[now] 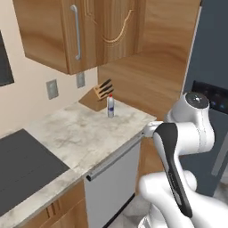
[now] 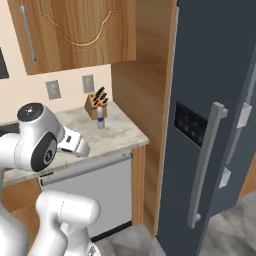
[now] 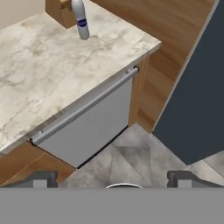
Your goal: Take the bottled waters from the counter and place them in the freezer to freeze. Close the freezer door after placing the bottles.
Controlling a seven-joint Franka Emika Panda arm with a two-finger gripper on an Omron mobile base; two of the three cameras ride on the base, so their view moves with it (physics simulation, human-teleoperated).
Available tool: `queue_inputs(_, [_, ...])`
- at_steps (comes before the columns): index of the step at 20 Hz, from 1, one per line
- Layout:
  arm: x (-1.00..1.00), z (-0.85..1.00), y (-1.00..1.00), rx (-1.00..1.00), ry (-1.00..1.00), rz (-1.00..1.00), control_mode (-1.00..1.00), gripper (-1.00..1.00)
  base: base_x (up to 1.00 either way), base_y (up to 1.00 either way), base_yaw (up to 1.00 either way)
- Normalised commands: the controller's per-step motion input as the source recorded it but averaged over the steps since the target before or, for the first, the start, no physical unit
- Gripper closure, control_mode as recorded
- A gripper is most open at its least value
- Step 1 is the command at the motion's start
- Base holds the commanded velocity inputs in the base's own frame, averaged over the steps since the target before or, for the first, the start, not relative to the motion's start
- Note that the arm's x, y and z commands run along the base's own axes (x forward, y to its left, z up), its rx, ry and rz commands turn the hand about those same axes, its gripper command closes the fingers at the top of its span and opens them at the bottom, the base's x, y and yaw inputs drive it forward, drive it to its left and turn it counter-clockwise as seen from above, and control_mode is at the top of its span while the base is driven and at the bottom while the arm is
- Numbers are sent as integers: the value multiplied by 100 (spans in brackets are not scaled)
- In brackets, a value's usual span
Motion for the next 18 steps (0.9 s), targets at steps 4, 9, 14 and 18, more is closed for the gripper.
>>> queue_inputs(4, [0,0,0,0,0,0,100,-100,28,36,-27])
queue_inputs(9, [0,0,0,0,0,0,100,-100,34,46,-14])
queue_inputs(14, [0,0,0,0,0,0,100,-100,37,36,-8])
queue_inputs(18, [0,0,0,0,0,0,100,-100,37,20,-2])
